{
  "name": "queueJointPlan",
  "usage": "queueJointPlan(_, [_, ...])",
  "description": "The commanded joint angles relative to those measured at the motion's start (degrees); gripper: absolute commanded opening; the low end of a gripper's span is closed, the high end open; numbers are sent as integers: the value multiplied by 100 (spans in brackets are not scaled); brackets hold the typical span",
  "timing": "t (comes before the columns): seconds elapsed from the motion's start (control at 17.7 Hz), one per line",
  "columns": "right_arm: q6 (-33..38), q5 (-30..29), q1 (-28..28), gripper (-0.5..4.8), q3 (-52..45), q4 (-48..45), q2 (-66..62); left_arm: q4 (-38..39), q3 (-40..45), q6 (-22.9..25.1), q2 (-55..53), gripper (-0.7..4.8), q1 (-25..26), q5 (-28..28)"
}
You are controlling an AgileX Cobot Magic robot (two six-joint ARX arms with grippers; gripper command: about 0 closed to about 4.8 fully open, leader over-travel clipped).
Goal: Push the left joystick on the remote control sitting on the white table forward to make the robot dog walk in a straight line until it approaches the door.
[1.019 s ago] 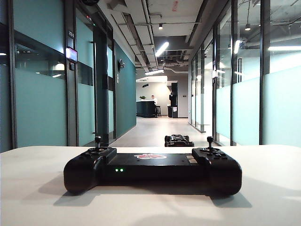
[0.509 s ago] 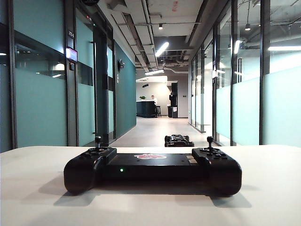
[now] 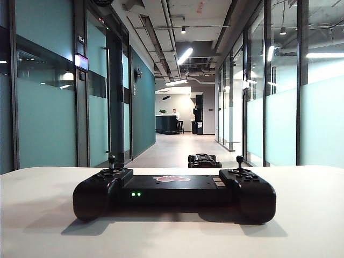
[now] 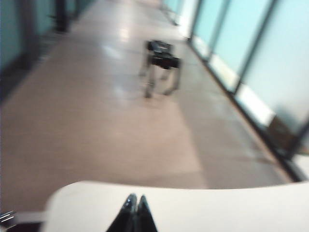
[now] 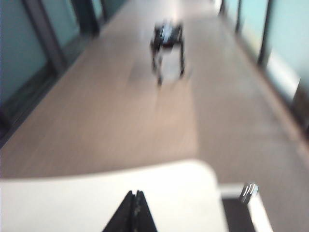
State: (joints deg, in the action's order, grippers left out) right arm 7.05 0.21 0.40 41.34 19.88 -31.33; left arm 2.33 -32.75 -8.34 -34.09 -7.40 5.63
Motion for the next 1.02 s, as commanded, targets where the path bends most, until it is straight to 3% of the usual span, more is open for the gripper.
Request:
queueJointPlan(0.06, [179, -44, 348, -4, 715, 798, -638, 173, -595, -4, -656, -5, -509, 149])
queueJointPlan(0.34, [586, -15, 1416, -4, 1502, 1392, -1550, 1152, -1611, 105, -1746, -5, -1167, 326])
queueJointPlan(0.68, [1228, 26, 2524, -4, 1762, 1816, -2356, 2131, -2341, 129, -2566, -5, -1272, 1401])
queueJointPlan(0.91, [1305, 22, 2903, -4, 1762, 2138, -2800, 2524, -2542, 632, -2833, -5, -1687, 1344])
queueJointPlan(1.02, [1311, -66, 3018, -4, 1759, 2229, -2970, 2553, -2568, 638, -2933, -5, -1943, 1209])
